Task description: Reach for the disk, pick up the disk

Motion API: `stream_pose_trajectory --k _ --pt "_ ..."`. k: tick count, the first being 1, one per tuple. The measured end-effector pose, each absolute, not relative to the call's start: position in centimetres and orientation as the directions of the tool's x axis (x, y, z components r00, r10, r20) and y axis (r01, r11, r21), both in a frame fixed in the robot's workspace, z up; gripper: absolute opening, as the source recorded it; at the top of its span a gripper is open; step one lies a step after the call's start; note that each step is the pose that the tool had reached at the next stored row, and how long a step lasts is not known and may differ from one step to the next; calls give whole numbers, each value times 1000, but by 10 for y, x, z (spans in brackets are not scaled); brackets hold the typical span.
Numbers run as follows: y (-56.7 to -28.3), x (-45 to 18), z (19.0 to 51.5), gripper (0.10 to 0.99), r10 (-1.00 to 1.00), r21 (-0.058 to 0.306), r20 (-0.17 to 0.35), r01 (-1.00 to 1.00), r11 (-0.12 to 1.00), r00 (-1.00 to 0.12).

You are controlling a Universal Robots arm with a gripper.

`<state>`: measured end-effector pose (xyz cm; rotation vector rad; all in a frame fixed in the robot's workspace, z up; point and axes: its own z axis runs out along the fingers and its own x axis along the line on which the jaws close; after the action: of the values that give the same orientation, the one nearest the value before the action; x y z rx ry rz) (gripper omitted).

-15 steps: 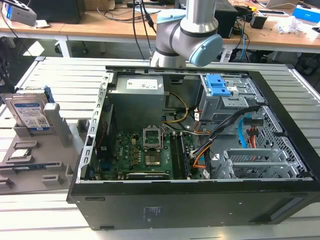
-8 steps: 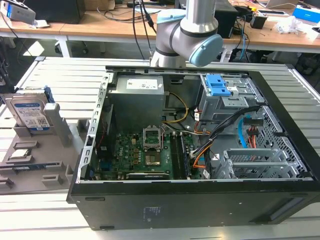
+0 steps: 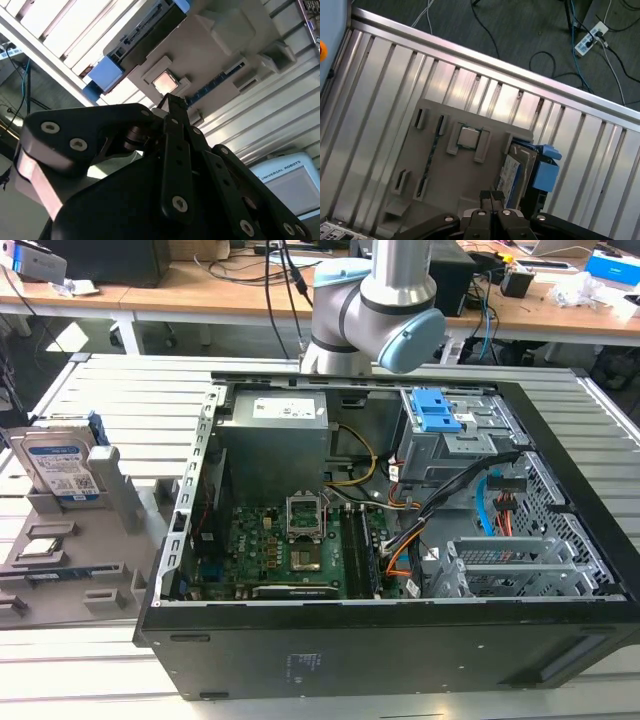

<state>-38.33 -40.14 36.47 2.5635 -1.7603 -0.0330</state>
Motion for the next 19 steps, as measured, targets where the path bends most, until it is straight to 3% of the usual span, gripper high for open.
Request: stream_pose_trajectory --k 5,19 --pt "-401 -383 365 106 -917 38 1 -916 -399 399" --pt "-401 -383 361 106 -999 38 1 -998 -45 45"
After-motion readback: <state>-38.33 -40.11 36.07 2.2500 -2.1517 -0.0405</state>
